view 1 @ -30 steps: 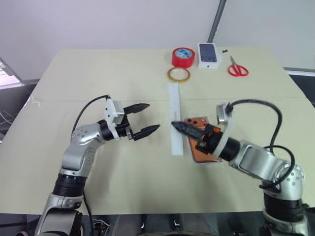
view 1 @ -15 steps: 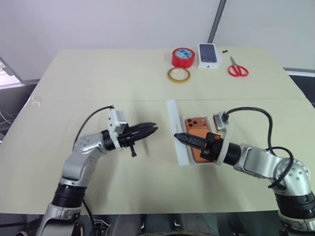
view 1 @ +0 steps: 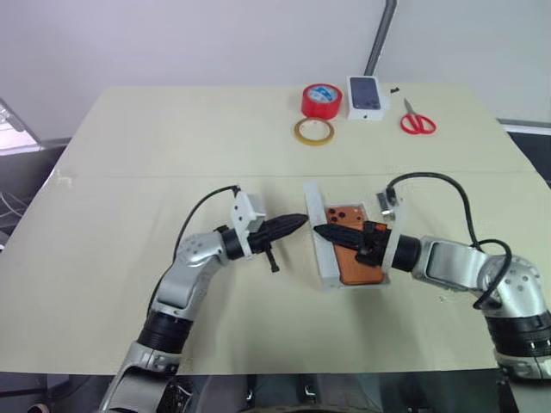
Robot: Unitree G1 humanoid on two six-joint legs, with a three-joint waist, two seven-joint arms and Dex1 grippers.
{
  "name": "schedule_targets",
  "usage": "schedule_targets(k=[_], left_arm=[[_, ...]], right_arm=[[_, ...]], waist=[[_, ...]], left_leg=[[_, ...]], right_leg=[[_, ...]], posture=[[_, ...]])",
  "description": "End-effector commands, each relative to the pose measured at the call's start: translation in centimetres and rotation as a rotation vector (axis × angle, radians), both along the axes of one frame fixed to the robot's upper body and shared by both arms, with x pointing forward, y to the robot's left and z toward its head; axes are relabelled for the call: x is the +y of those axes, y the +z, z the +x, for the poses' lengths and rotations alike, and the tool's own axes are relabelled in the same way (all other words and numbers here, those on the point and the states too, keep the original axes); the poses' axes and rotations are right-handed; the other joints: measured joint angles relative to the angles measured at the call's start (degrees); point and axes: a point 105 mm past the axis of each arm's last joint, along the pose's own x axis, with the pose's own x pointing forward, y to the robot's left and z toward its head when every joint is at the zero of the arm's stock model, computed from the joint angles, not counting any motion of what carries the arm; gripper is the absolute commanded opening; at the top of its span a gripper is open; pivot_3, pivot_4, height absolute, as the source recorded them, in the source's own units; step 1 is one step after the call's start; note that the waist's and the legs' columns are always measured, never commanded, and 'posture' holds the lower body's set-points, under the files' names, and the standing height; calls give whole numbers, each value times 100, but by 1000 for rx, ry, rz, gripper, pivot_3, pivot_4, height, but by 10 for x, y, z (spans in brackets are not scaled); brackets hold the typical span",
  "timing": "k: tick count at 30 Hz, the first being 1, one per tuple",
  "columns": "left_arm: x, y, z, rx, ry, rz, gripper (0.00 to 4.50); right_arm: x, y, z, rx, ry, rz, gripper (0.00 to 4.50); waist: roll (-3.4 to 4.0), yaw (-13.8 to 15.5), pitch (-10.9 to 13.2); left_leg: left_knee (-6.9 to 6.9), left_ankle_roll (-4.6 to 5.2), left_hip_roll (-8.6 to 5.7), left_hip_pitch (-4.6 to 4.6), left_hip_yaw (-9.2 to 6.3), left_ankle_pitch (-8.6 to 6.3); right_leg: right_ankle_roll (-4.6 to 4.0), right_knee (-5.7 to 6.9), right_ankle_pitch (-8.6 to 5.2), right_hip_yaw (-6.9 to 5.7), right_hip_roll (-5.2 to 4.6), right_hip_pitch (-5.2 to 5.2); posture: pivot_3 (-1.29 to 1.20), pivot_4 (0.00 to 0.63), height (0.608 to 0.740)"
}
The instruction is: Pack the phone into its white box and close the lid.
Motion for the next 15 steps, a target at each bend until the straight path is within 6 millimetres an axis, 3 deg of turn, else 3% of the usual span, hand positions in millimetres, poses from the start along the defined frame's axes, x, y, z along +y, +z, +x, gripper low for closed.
schedule_targets(k=[1,4,8,11,15], left_arm=[[-9,2,-1,-25,-24,-6,0],[-18,-1,0,-24,-46,-3,0],[-28,0,9,-5,-55,-32,0],[-34,-5,11,9,-76,-27,0],[-52,-8,12,17,-107,-40,0]], right_arm=[[-12,7,9,-42,-53,-23,2881],[-29,10,12,-90,-91,-100,4426],[-58,18,15,-185,-145,-231,4426],[-73,27,18,-214,-194,-223,4426],[-86,33,9,-362,-118,-469,4426]], waist=[[0,-6,0],[0,-12,1],[0,52,1],[-1,99,1],[2,135,2]], left_leg=[[0,0,0,0,0,0],[-1,0,0,-1,0,0],[1,0,-1,-1,1,0],[0,1,-1,-2,1,-1],[-2,1,-1,-5,0,-1]], right_leg=[[0,-1,0,0,0,0],[0,0,0,0,1,-1],[1,0,1,0,1,1],[2,-6,1,-1,4,1],[3,-6,1,-1,6,-1]], posture=[[0,150,740],[0,150,740],[0,150,740],[0,150,740],[0,150,740]])
